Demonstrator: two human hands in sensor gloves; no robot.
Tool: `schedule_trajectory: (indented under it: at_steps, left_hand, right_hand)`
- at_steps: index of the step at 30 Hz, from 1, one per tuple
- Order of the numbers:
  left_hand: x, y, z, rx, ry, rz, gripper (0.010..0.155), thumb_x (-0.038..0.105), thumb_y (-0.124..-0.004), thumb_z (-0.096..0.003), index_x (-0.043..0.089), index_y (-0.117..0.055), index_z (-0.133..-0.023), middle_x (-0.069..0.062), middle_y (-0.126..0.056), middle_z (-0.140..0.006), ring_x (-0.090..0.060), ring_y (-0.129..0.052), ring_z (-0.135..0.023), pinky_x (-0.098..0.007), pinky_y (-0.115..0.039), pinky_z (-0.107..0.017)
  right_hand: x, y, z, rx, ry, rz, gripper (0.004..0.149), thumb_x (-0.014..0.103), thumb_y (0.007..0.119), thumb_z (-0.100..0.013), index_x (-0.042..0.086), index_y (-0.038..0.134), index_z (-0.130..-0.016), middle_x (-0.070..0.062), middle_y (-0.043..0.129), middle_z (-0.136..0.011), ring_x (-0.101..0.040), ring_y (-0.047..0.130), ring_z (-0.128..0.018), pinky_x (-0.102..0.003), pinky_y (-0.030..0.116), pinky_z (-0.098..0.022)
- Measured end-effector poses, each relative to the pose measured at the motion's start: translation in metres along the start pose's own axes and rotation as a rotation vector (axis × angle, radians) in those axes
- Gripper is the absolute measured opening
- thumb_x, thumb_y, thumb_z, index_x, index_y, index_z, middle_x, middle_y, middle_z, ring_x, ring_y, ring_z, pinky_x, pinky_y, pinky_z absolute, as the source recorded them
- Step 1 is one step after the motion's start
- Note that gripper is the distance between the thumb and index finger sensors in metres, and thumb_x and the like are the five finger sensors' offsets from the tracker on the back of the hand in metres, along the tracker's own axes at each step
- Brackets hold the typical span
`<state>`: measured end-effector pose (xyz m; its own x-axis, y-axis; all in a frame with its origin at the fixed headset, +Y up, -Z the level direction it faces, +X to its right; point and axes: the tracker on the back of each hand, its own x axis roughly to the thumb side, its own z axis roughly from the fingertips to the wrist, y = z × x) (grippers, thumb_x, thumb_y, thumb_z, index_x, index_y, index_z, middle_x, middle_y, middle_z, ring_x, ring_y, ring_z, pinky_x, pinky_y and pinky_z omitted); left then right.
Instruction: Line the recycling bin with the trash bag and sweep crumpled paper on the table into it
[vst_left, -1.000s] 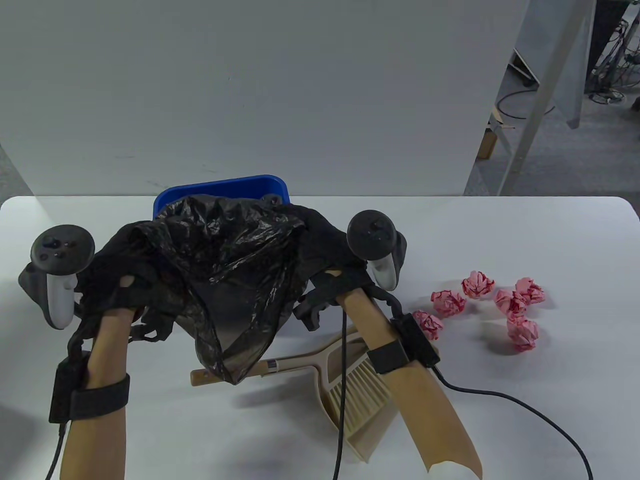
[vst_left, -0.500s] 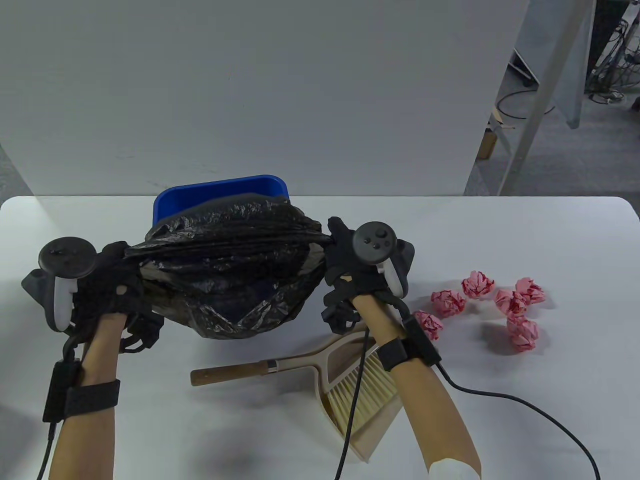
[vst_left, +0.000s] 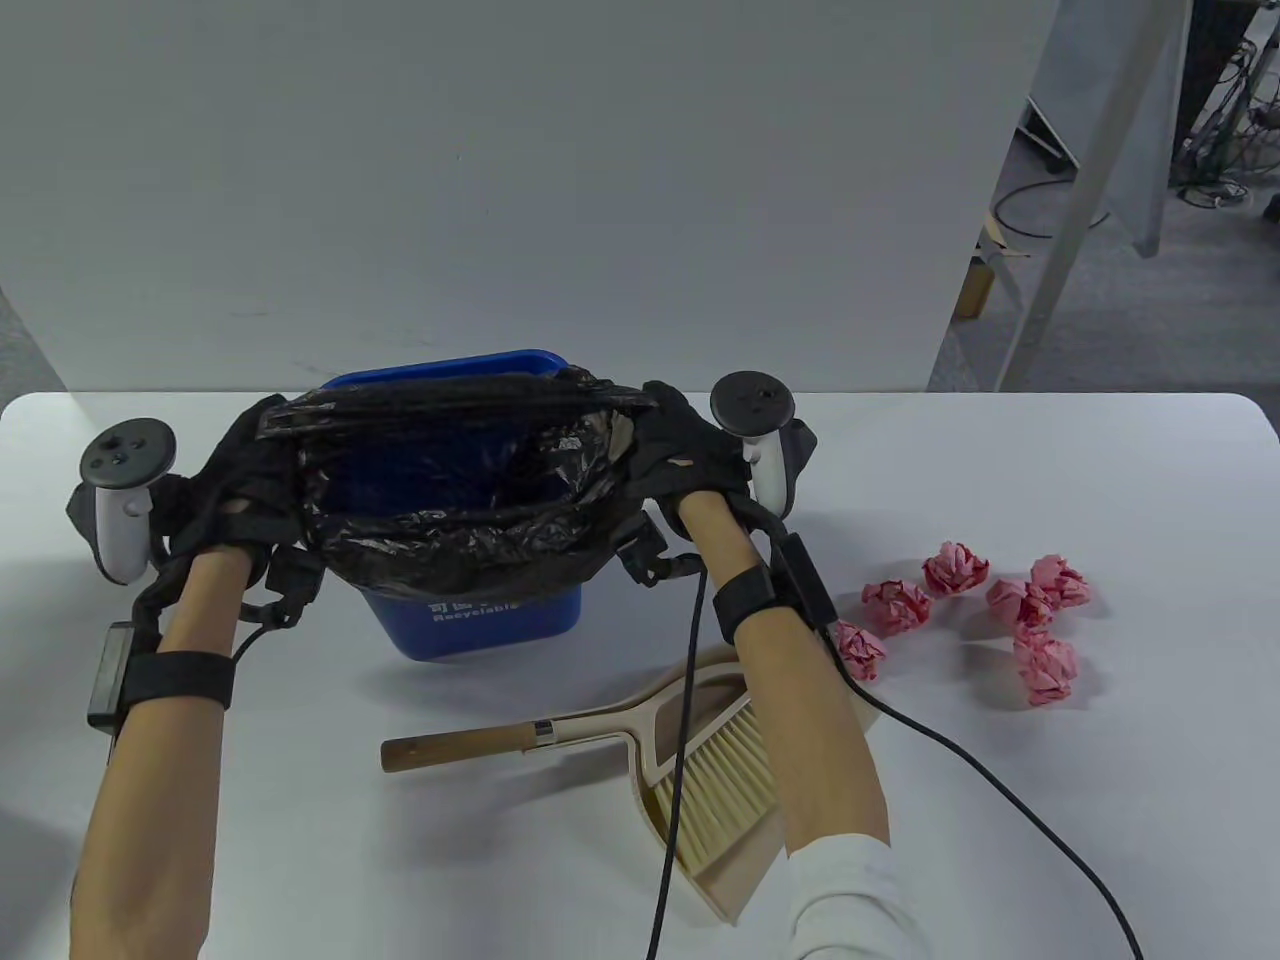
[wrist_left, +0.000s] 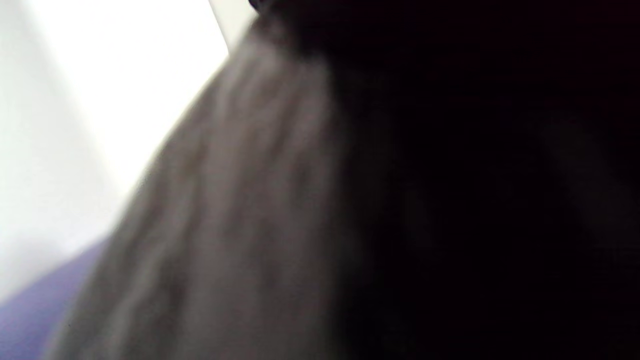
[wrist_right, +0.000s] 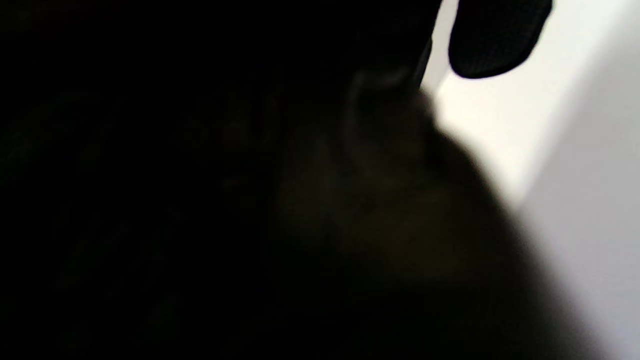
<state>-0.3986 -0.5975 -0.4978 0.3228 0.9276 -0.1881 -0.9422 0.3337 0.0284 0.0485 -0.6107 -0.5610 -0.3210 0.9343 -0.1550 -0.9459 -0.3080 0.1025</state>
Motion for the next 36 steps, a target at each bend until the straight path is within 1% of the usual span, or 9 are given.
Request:
schedule_trajectory:
  at_steps: [2,9,13,17,20,25,28,32,36]
  left_hand:
    - [-0.009,-0.003,-0.010,-0.063,-0.005,0.098,0.063,0.063,-0.049,-0.0618,0.042,-0.039,-0.120,0.013,-0.036,-0.133,-0.039,-0.034,-0.124,-0.074,-0.032,-0.079]
    - [-0.035,-0.014,-0.032,-0.286,0.028,0.408,0.064,0.066,-0.048,-0.0609,0.045,-0.041,-0.121,0.016,-0.038,-0.134,-0.038,-0.035,-0.124,-0.073,-0.037,-0.080]
    - [-0.043,-0.018,-0.038,-0.313,0.032,0.506,0.062,0.064,-0.049,-0.0615,0.044,-0.043,-0.120,0.015,-0.040,-0.133,-0.038,-0.032,-0.124,-0.073,-0.039,-0.079]
    - [-0.046,-0.019,-0.042,-0.335,0.079,0.518,0.063,0.065,-0.049,-0.0620,0.043,-0.043,-0.121,0.013,-0.041,-0.133,-0.038,-0.032,-0.125,-0.075,-0.042,-0.078]
    - [-0.047,-0.019,-0.047,-0.341,0.108,0.536,0.067,0.066,-0.051,-0.0621,0.038,-0.042,-0.122,0.005,-0.039,-0.133,-0.043,-0.032,-0.123,-0.076,-0.047,-0.076]
    - [-0.052,-0.022,-0.054,-0.399,0.172,0.546,0.068,0.067,-0.053,-0.0626,0.036,-0.042,-0.123,0.000,-0.034,-0.134,-0.049,-0.027,-0.122,-0.080,-0.047,-0.073]
    - [-0.056,-0.024,-0.057,-0.406,0.192,0.550,0.069,0.067,-0.053,-0.0628,0.034,-0.042,-0.123,-0.002,-0.032,-0.134,-0.049,-0.026,-0.121,-0.078,-0.049,-0.073]
    - [-0.058,-0.023,-0.061,-0.427,0.229,0.532,0.070,0.068,-0.053,-0.0630,0.034,-0.042,-0.123,-0.005,-0.032,-0.133,-0.050,-0.028,-0.120,-0.077,-0.052,-0.073]
    - [-0.057,-0.023,-0.068,-0.397,0.244,0.480,0.072,0.068,-0.053,-0.0628,0.027,-0.047,-0.122,-0.007,-0.037,-0.132,-0.051,-0.033,-0.119,-0.076,-0.055,-0.072]
  right_hand:
    - [-0.008,0.003,-0.009,0.088,0.031,-0.088,0.058,0.044,0.055,-0.064,0.019,0.044,-0.116,-0.022,0.057,-0.118,-0.053,0.060,-0.101,-0.075,0.054,-0.066]
    - [-0.029,0.016,-0.021,0.226,0.023,-0.289,0.059,0.046,0.055,-0.064,0.023,0.043,-0.117,-0.019,0.052,-0.122,-0.055,0.053,-0.103,-0.076,0.052,-0.065]
    - [-0.036,0.025,-0.026,0.314,0.012,-0.354,0.057,0.045,0.055,-0.065,0.021,0.047,-0.116,-0.019,0.050,-0.123,-0.056,0.050,-0.104,-0.077,0.050,-0.065]
    - [-0.039,0.032,-0.030,0.358,0.008,-0.414,0.058,0.046,0.054,-0.065,0.020,0.046,-0.116,-0.018,0.048,-0.124,-0.057,0.047,-0.104,-0.078,0.048,-0.065]
    - [-0.042,0.039,-0.033,0.386,0.017,-0.440,0.058,0.046,0.054,-0.065,0.020,0.047,-0.116,-0.017,0.048,-0.124,-0.058,0.045,-0.104,-0.078,0.046,-0.065]
    - [-0.048,0.047,-0.038,0.418,0.024,-0.479,0.055,0.046,0.053,-0.066,0.021,0.048,-0.114,-0.018,0.038,-0.126,-0.059,0.035,-0.105,-0.079,0.042,-0.065]
    - [-0.053,0.048,-0.042,0.428,0.044,-0.556,0.054,0.047,0.054,-0.066,0.020,0.052,-0.113,-0.020,0.040,-0.126,-0.058,0.036,-0.106,-0.079,0.042,-0.065]
    - [-0.060,0.048,-0.047,0.444,0.063,-0.564,0.051,0.050,0.056,-0.065,0.025,0.057,-0.109,-0.018,0.043,-0.126,-0.057,0.036,-0.107,-0.079,0.041,-0.066]
    - [-0.066,0.052,-0.053,0.425,0.078,-0.603,0.044,0.050,0.058,-0.065,0.024,0.066,-0.100,-0.017,0.051,-0.123,-0.055,0.040,-0.106,-0.078,0.044,-0.066]
